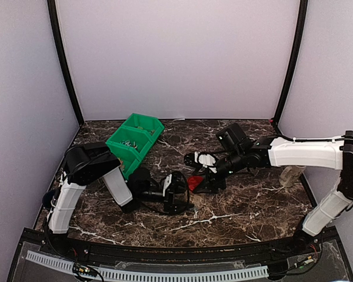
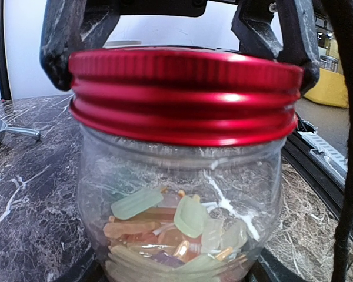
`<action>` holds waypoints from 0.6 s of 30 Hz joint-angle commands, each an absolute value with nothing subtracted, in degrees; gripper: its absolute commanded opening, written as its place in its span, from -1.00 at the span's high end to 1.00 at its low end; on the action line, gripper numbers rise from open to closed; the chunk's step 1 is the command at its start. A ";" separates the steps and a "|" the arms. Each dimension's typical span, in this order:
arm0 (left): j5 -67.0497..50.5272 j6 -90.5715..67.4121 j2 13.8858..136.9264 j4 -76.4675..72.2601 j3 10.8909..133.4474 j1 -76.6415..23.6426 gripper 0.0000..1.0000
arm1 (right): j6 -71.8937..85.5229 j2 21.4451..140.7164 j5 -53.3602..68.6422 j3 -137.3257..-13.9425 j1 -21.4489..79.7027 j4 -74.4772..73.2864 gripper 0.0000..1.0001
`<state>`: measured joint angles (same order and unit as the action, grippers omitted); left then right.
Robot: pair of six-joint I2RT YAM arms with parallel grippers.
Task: Pack the candies
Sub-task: Screw the bottle lid onto the packing bottle.
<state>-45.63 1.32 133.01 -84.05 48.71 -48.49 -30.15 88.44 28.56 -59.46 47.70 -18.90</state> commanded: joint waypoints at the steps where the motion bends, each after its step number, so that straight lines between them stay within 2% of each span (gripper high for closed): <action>1: -39.07 1.93 132.98 -75.26 48.05 -48.60 -0.27 | -27.18 86.26 26.92 -58.01 48.10 -14.81 -0.18; 10: -24.97 0.20 133.41 -75.89 48.29 -48.60 -0.28 | -16.08 86.75 16.67 -55.87 48.10 -9.16 -0.17; 18: -16.08 0.01 133.41 -73.53 49.08 -48.69 -0.29 | 1.70 89.63 2.60 -55.33 49.59 -2.62 -0.21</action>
